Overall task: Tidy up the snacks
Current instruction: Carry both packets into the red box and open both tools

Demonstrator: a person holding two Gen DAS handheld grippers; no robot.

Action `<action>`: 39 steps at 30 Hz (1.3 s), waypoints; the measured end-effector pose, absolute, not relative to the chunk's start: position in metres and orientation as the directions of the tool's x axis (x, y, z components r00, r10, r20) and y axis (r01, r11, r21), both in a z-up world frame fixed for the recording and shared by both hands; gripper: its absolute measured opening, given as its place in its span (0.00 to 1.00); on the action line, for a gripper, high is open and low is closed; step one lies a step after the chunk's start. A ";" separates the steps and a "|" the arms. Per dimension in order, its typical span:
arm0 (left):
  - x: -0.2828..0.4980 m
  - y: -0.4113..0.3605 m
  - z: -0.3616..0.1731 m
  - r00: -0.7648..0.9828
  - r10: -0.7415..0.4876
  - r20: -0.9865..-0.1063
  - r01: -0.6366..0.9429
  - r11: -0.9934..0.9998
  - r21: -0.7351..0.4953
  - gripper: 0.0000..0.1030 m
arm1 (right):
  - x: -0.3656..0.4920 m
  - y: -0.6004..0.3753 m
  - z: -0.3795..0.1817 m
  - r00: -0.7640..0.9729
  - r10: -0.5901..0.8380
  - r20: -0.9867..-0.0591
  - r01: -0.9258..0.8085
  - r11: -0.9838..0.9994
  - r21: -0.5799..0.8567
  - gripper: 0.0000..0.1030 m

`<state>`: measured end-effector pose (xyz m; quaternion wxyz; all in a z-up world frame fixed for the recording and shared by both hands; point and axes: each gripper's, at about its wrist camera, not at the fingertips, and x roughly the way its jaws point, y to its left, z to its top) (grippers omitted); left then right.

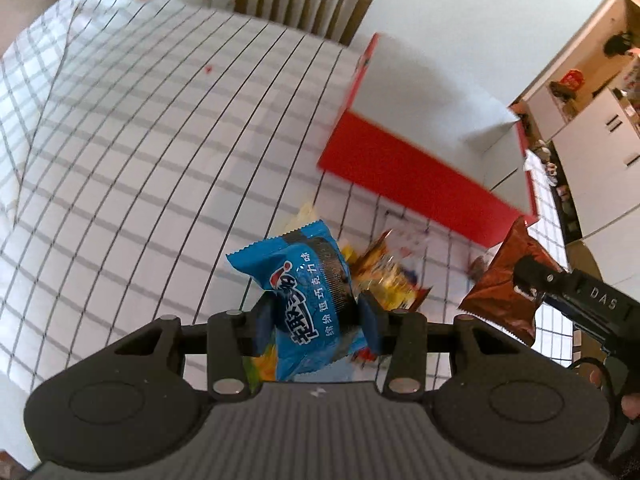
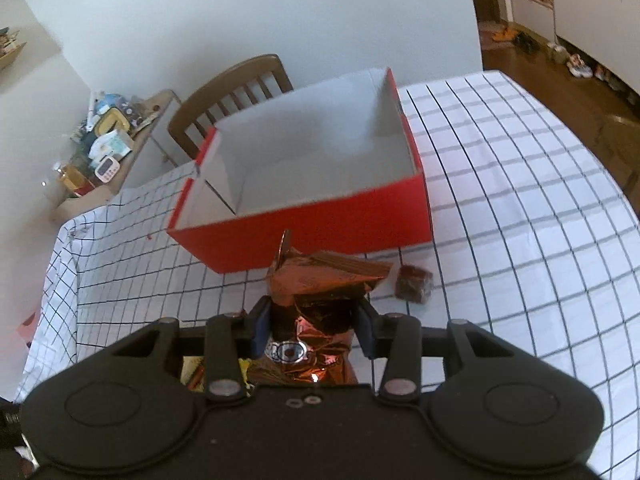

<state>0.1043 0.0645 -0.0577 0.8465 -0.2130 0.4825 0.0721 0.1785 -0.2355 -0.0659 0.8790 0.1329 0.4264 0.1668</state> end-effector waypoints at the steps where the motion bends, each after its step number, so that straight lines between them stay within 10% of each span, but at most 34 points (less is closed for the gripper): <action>1: 0.108 0.064 -0.053 0.530 -0.084 -0.844 -0.318 0.903 -0.289 0.42 | 0.180 -0.235 -0.062 0.582 0.410 -0.702 -0.189 0.908 0.374 0.41; 21: 0.243 0.014 0.022 0.620 -0.006 -0.785 -0.112 0.989 -0.096 0.42 | 0.257 -0.224 -0.012 0.629 0.399 -0.667 -0.269 0.917 0.296 0.41; 39: 0.363 -0.014 -0.039 0.541 0.070 -0.838 -0.020 0.997 0.071 0.42 | 0.347 -0.197 -0.067 0.529 0.359 -0.768 -0.283 0.929 0.239 0.41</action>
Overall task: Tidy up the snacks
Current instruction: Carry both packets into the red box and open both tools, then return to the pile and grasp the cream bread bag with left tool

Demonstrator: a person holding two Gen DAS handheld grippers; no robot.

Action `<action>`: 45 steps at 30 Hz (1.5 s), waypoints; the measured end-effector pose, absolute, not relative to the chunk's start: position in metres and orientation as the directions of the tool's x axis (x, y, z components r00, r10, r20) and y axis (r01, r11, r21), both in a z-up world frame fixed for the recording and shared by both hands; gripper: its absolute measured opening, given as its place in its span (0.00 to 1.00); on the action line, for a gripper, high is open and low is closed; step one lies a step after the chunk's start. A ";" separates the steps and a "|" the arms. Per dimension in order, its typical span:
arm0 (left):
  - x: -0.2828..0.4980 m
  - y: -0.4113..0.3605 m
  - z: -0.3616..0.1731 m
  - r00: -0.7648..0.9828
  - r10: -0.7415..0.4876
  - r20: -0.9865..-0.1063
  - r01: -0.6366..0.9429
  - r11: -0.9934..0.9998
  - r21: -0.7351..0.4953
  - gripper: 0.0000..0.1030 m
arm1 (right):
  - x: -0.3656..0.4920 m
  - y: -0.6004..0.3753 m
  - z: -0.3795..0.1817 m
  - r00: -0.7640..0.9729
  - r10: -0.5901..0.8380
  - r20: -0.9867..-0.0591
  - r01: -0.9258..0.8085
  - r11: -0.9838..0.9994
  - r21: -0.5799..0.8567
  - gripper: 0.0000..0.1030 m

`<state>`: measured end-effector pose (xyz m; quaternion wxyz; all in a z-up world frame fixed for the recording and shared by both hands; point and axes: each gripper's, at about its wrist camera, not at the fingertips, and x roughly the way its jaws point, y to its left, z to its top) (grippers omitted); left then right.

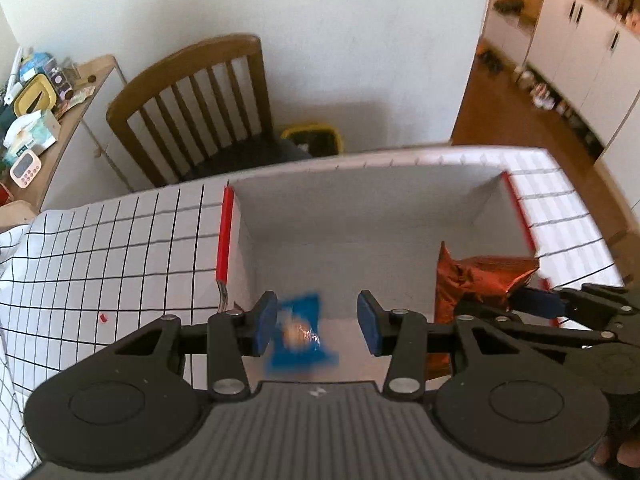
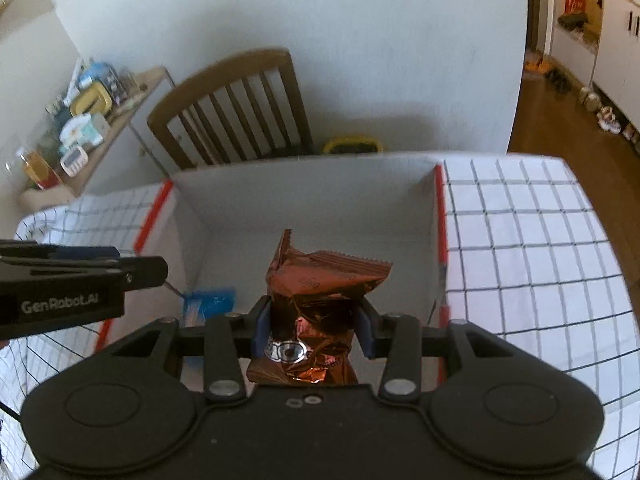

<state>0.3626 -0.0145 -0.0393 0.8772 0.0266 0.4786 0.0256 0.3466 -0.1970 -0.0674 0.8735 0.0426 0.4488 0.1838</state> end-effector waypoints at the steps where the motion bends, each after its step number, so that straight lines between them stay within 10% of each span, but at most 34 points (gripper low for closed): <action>1: 0.365 -0.014 -0.045 0.529 0.076 -0.845 -0.023 0.997 0.075 0.42 | 0.350 -0.195 -0.072 0.520 0.357 -0.776 -0.283 0.929 0.237 0.41; 20: 0.357 0.000 -0.069 0.475 0.060 -0.878 -0.080 0.996 0.024 0.42 | 0.352 -0.185 -0.103 0.458 0.310 -0.833 -0.295 0.937 0.186 0.45; 45: 0.247 0.007 0.008 0.622 0.000 -0.783 -0.024 1.000 -0.019 0.60 | 0.259 -0.204 -0.012 0.573 0.421 -0.703 -0.370 0.898 0.237 0.86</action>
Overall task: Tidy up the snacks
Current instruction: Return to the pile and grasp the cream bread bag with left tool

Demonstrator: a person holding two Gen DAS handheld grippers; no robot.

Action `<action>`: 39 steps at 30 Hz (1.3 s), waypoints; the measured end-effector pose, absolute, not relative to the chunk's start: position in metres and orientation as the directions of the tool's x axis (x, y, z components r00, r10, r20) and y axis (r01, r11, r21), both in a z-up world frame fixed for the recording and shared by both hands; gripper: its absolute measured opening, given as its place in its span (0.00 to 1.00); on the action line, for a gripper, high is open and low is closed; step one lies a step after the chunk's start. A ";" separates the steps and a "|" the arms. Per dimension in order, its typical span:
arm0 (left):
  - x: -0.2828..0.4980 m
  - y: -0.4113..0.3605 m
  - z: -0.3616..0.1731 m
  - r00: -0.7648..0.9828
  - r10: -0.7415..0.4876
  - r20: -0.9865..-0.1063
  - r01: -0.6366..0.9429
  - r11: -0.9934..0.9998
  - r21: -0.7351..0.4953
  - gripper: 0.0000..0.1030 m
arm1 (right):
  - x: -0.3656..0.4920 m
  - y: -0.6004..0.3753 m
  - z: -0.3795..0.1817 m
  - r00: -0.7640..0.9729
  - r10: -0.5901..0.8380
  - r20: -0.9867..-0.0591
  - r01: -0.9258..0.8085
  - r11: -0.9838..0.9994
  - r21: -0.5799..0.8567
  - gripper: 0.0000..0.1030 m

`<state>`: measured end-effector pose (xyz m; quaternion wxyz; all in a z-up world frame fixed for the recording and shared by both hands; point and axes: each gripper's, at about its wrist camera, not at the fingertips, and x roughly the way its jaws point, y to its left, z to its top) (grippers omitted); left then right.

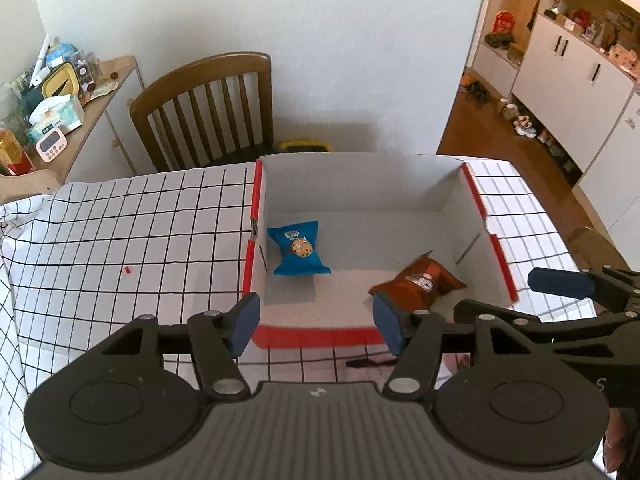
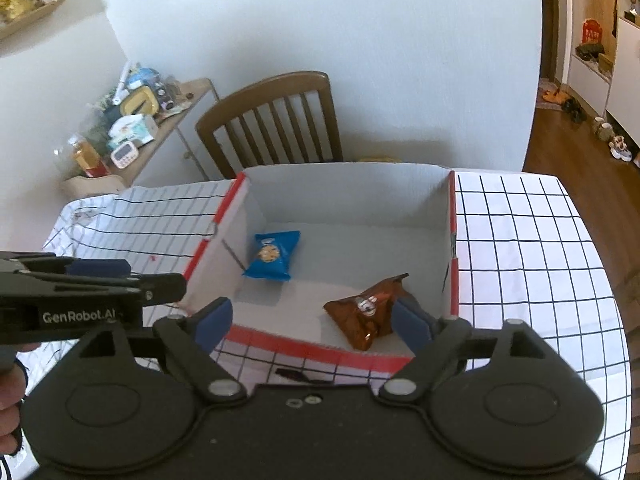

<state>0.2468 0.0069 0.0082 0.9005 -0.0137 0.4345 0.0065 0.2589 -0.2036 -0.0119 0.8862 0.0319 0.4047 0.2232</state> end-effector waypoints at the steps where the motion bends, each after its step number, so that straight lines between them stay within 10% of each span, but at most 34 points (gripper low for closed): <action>1: 0.241 0.007 0.010 0.627 -0.001 -0.779 -0.021 1.000 -0.018 0.61 | 0.254 -0.204 -0.010 0.575 0.425 -0.699 -0.375 0.896 0.237 0.88; 22: 0.142 0.043 -0.013 0.630 -0.063 -0.774 -0.060 0.990 -0.129 0.92 | 0.154 -0.197 -0.015 0.546 0.496 -0.675 -0.465 0.850 0.248 0.97; 39: 0.149 0.073 -0.102 0.518 0.042 -0.854 -0.232 0.968 -0.093 0.92 | 0.146 -0.191 -0.119 0.410 0.407 -0.816 -0.417 0.880 0.229 0.87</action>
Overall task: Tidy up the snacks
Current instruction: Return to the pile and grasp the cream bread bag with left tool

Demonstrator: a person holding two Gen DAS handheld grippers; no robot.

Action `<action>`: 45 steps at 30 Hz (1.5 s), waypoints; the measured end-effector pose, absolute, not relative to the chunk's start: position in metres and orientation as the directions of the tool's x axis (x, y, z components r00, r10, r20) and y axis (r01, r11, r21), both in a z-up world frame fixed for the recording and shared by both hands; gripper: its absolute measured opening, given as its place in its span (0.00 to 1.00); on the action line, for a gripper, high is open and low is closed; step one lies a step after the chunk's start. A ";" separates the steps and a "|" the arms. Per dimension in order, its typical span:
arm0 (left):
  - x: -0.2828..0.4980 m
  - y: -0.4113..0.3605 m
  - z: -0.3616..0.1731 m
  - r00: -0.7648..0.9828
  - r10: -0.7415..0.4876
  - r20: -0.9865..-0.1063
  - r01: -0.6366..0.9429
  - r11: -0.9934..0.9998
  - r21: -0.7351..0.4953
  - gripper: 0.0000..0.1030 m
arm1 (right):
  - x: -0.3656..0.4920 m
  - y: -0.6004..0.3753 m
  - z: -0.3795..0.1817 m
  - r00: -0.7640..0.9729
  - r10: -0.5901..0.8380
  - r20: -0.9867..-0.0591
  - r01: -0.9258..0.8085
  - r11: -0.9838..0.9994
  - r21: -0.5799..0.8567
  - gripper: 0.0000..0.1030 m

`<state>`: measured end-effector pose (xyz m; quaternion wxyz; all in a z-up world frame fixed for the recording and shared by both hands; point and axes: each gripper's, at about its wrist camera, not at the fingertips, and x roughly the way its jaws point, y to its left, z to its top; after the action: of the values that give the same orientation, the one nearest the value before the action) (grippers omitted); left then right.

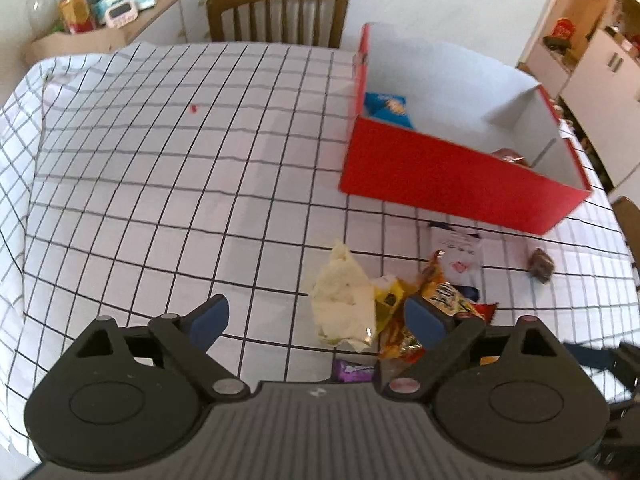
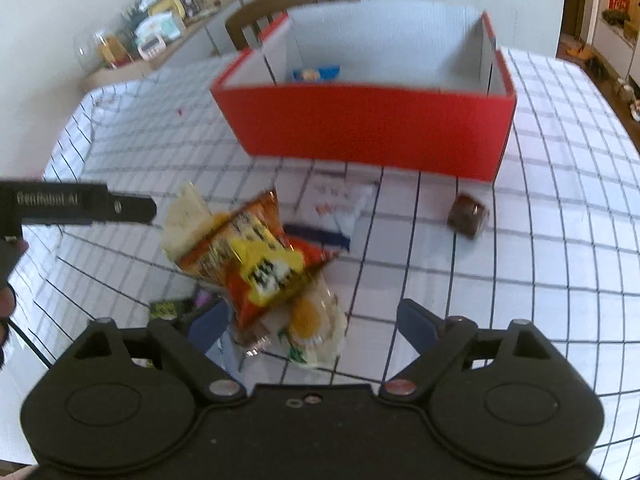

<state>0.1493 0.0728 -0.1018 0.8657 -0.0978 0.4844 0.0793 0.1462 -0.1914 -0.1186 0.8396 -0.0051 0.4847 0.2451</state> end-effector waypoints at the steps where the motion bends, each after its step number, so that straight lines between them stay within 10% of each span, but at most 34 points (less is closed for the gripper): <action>1: 0.153 0.075 -0.105 0.511 0.044 -0.858 -0.245 0.965 -0.096 0.92 | 0.147 -0.191 -0.123 0.403 0.402 -0.822 -0.414 0.881 0.227 0.86; 13: 0.185 0.084 -0.140 0.432 -0.012 -0.902 -0.345 0.922 -0.178 0.91 | 0.156 -0.178 -0.156 0.336 0.387 -0.858 -0.433 0.873 0.224 0.73; 29: 0.187 0.103 -0.155 0.432 -0.145 -0.890 -0.368 0.873 -0.321 0.45 | 0.160 -0.167 -0.165 0.312 0.401 -0.862 -0.488 0.845 0.216 0.47; 45: 0.165 0.112 -0.147 0.459 -0.123 -0.880 -0.373 0.872 -0.317 0.27 | 0.146 -0.180 -0.154 0.356 0.410 -0.840 -0.457 0.860 0.226 0.35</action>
<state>0.1648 0.1122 -0.1471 0.8195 -0.2410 0.5142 0.0762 0.1459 -0.1796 -0.1535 0.8232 -0.0233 0.5025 0.2633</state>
